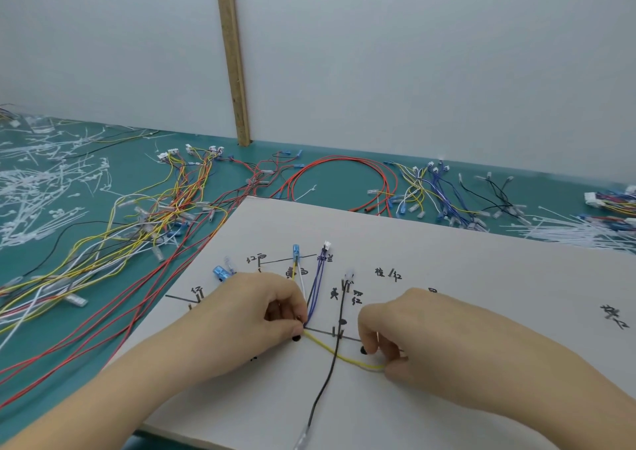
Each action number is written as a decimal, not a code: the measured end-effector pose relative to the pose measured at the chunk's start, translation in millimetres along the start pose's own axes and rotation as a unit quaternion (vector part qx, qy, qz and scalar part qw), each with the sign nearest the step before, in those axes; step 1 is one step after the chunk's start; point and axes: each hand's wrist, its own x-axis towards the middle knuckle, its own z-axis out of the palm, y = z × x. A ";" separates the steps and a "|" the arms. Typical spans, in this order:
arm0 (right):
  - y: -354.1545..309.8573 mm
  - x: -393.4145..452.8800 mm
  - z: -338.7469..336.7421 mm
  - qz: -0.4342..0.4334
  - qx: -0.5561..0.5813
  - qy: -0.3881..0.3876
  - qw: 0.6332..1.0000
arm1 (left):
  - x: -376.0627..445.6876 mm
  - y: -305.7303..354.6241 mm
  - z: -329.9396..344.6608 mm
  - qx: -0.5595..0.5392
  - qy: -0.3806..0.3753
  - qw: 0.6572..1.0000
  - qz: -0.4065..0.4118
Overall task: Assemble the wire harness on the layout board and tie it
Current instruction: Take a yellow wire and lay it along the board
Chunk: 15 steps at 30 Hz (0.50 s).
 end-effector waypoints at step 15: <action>31.2 16.2 -16.8 0.023 0.139 0.031 0.990 | 19.8 12.3 9.0 0.024 -0.052 0.998 0.037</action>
